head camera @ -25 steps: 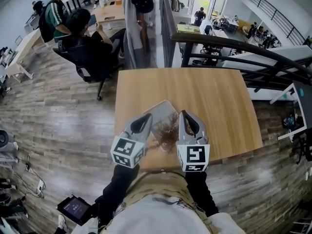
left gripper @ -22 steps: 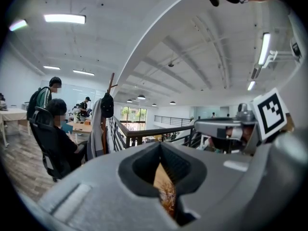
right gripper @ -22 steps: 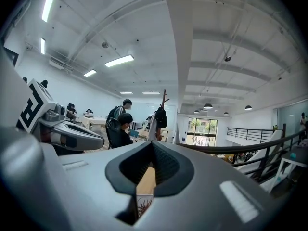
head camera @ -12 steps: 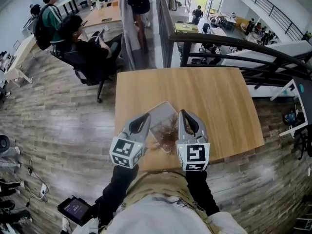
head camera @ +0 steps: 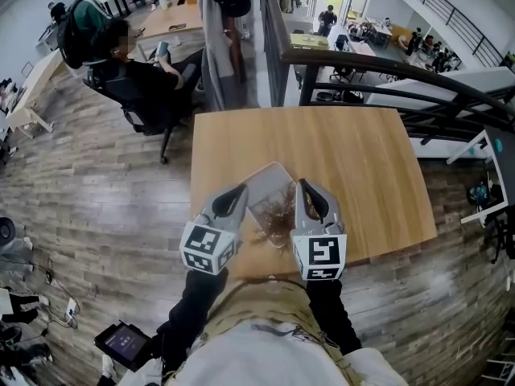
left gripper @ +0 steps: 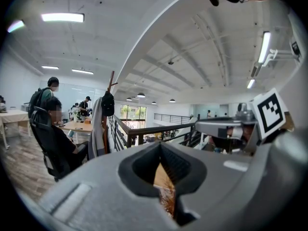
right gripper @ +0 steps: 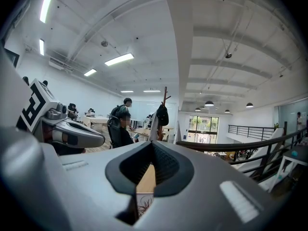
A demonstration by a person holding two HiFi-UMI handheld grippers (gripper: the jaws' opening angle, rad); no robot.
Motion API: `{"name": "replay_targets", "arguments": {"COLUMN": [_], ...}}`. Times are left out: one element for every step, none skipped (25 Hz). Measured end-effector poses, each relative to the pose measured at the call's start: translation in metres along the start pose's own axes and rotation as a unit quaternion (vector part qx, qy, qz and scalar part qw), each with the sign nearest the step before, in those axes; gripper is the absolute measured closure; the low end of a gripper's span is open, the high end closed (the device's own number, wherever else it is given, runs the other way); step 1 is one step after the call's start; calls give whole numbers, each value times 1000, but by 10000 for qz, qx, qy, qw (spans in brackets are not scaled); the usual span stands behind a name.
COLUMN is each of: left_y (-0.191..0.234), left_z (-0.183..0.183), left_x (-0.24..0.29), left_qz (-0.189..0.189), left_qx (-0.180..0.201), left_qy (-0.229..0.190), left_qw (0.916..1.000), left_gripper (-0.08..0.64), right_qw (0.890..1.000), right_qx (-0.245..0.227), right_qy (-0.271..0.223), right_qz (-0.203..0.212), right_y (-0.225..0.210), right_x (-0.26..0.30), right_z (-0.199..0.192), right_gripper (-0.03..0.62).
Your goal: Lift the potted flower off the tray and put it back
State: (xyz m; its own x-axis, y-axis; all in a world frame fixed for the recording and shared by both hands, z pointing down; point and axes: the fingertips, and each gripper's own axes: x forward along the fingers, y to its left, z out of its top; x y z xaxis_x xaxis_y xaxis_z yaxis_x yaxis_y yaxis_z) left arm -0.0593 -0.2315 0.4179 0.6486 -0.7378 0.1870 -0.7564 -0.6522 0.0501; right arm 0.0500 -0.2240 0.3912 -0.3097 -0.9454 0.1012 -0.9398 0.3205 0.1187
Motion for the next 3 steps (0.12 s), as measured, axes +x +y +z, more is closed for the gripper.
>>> {"name": "replay_targets", "arguments": {"left_y": [0,1,1], "left_z": [0,1,1], "left_x": [0,-1,-1], "left_qz": [-3,-7,-11], "left_qx": [2,4,5], "left_qy": [-6,-15,-24], "left_qw": [10000,10000,10000], "left_gripper": [558,558,558], "right_qw": [10000,10000,10000], "right_qx": [-3,-7,-11], "right_qy": [-5,-12,-19], "right_qz": [-3,-6,-8], "right_y": [0,1,1], "right_x": [0,0,1], "right_z": [0,0,1], "right_gripper": [589,589,589]}}
